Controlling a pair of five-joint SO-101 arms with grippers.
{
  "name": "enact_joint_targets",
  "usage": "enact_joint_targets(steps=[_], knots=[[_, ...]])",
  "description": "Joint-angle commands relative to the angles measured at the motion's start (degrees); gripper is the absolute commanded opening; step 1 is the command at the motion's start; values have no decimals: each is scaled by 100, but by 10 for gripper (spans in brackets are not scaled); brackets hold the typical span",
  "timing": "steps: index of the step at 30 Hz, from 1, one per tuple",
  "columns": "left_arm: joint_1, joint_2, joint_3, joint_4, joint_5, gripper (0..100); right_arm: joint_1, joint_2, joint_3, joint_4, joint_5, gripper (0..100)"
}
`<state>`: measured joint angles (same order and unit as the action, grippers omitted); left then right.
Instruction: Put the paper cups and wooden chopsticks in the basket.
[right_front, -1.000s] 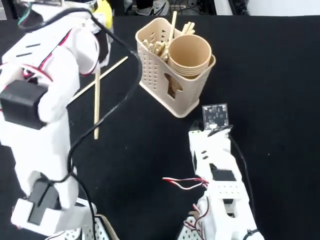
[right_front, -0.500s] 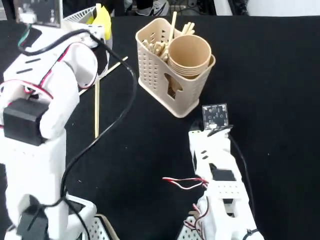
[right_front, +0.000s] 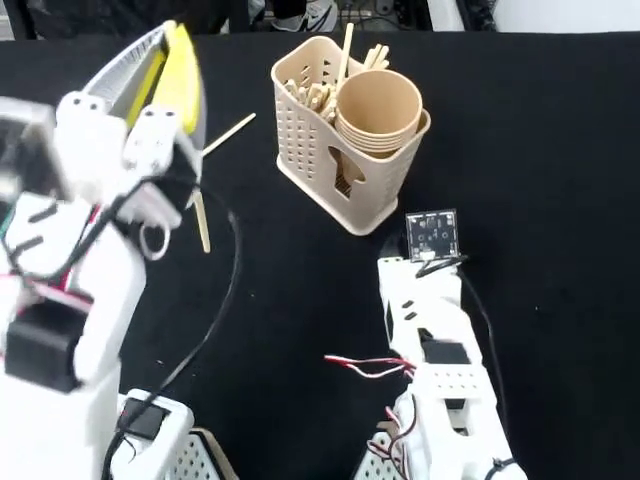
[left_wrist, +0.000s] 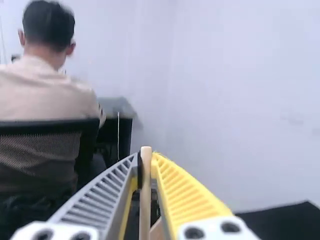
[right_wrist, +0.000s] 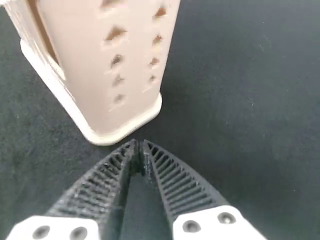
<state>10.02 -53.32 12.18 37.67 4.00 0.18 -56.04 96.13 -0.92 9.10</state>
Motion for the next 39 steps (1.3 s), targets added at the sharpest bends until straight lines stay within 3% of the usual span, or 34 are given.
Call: enact_joint_targets(steps=[1, 9, 20, 28, 33, 36, 39], knots=[[31, -826, 760, -932, -35, 28, -44, -57, -4, -176, 26, 15], [295, -1758, 1965, -2268, -70, 29, -35, -48, -4, -193, 18, 15], [286, -1934, 2193, -2523, -26, 28, -62, -48, -4, -167, 35, 15], [13, -1890, 3556, -5160, -35, 28, -70, -48, -4, -167, 35, 15], [-13, -1530, 3468, -5521, 18, 28, -185, -40, -4, -158, 35, 15], [-22, -1064, 3371, -5758, 457, 28, -290, -48, -4, 9, 44, 15], [-136, -466, 3248, -6338, 580, 28, -299, -48, -4, 35, 44, 15]])
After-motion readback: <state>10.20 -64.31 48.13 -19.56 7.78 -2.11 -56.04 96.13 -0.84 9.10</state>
